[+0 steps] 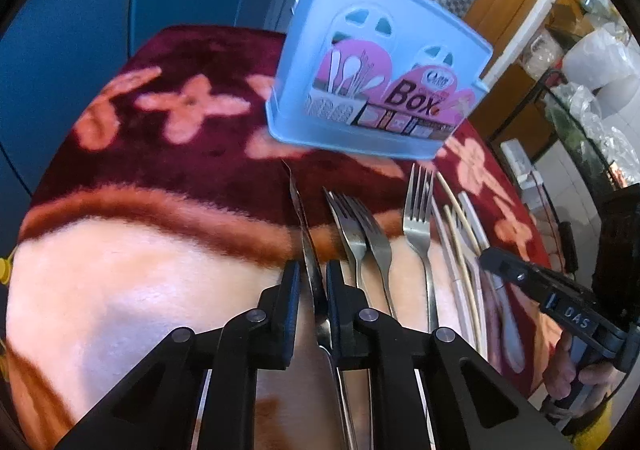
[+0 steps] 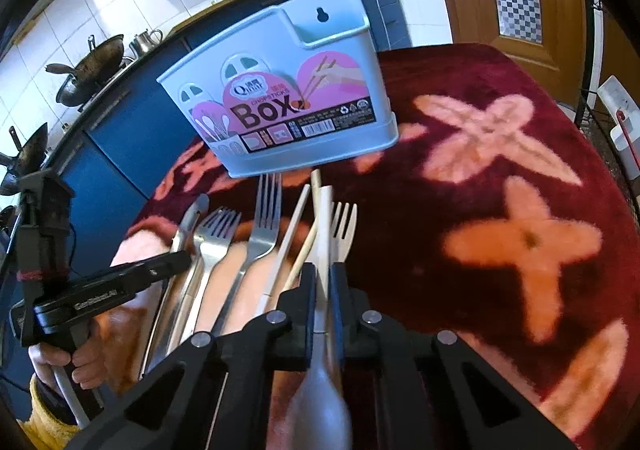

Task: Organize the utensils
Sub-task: 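Grasp a silver knife with the left tool while the right tool grasps the white plastic spoon, then lift the knife with the left tool while the right tool carries the spoon over the blue holder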

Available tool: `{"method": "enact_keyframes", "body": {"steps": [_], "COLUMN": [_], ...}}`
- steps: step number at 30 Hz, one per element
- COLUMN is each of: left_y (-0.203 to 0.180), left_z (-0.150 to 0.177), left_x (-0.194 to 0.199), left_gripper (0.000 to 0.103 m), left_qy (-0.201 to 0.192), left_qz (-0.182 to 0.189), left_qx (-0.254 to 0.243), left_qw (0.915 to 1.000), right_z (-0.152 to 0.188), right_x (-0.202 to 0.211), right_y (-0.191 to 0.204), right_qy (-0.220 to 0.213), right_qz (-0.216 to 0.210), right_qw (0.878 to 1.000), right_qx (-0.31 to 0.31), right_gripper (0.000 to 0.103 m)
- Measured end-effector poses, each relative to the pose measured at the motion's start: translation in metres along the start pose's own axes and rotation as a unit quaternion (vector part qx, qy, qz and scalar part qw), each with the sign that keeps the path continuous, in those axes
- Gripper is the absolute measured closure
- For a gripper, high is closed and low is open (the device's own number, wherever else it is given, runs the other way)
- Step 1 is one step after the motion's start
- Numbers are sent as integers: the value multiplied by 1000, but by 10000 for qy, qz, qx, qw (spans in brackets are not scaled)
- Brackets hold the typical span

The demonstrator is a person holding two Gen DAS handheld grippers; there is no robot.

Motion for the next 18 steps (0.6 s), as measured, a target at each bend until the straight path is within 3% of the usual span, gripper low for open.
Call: {"method": "enact_keyframes", "body": {"steps": [4,8,18], "left_y": [1,1,-9], "left_z": [-3,-2,-5], "left_x": [-5,-1,39], "left_gripper": [90,96,97], "left_qy": [171,114,-616], "left_qz": [71,146,438], "left_qx": [107,155,146], "left_qw": [9998,9997,9970], "right_z": [-1,-4,-16], "right_x": [5,12,39], "right_y": [6,11,31], "right_qy": [-77,-205,-774], "right_qz": [-31,-101,-274], "right_qw": [9999,9995,9957], "right_qx": [123,205,438], "right_gripper": [95,95,95]}}
Point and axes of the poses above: each gripper's, at about its wrist camera, not at the fingertips, and x roughly against the way its jaws point, y to its left, z to its underside, the point moved 9 cm from there along -x, roughly the way its jaws point, and after that the axes turned 9 degrees about -z, right-handed, at the moved point
